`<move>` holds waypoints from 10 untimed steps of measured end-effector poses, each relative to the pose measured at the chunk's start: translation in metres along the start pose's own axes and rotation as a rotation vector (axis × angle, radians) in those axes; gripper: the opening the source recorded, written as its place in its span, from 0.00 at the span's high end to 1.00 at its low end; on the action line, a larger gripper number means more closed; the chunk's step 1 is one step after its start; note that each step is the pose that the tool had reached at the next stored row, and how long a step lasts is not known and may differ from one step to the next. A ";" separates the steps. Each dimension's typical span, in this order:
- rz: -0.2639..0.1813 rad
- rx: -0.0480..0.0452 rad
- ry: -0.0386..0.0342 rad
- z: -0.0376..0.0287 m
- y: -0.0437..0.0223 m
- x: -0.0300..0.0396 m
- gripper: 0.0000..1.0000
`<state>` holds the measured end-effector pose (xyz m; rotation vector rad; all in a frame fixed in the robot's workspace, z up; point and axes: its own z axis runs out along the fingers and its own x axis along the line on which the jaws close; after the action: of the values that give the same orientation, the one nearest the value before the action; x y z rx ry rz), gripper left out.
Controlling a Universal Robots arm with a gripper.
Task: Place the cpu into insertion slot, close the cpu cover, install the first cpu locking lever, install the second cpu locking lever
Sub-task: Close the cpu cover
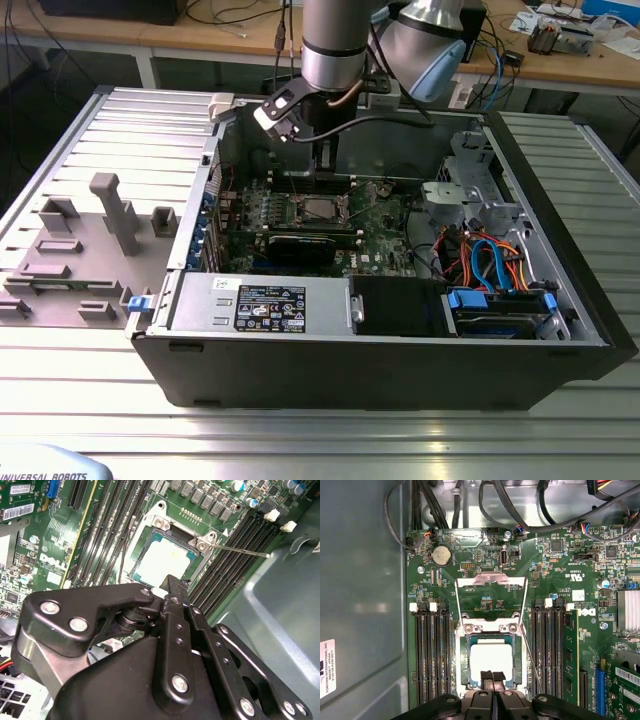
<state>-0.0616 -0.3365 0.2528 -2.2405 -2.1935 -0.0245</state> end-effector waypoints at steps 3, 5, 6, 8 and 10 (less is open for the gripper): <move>0.000 -0.0001 0.0001 0.0000 0.0012 0.0000 0.89; 0.000 -0.0002 0.0002 0.0001 0.0016 0.0001 0.89; 0.000 -0.0001 0.0001 0.0001 0.0018 0.0001 0.89; 0.000 -0.0001 0.0001 0.0001 0.0028 0.0001 0.89; 0.000 -0.0001 0.0001 0.0001 0.0042 0.0001 0.89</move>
<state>-0.0574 -0.3364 0.2527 -2.2409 -2.1931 -0.0248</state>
